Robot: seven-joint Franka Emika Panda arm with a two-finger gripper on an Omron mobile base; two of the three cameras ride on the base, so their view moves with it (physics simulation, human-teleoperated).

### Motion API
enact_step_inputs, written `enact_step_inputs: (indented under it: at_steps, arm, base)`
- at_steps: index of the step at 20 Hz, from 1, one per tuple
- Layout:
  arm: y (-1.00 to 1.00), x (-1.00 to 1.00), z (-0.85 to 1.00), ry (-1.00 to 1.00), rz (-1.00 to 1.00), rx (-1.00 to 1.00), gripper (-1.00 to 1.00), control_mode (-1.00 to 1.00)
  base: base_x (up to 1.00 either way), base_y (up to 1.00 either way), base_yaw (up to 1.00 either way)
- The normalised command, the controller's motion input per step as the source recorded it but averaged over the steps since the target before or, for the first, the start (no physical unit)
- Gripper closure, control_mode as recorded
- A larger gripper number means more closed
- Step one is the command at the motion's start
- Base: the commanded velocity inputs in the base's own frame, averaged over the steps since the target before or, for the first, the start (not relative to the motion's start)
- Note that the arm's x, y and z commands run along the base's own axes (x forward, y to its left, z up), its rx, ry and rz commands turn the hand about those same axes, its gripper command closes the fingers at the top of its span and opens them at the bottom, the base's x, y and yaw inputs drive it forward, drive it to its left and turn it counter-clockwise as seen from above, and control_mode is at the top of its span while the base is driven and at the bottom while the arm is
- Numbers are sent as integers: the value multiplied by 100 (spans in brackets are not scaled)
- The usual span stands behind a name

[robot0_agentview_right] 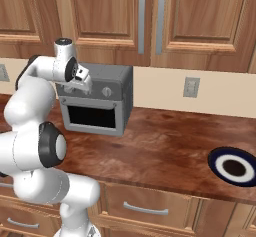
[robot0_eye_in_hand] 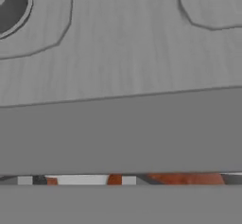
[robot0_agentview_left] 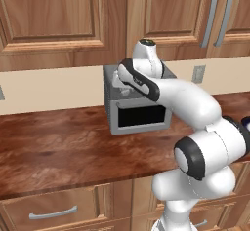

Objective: Pick up the bagel from the plate, place it on the toaster oven rack, close the door, and set the timer.

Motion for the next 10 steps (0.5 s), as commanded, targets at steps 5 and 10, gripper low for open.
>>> enact_step_inputs:
  at_steps: [5, 10]
  arm:
    - [-71, -38, 7, 0, -1, 18, 100, -100]
    - [-60, -33, 0, 0, -2, 8, 100, -100]
  base:
    - [0, 0, 0]
    - [0, 0, 0]
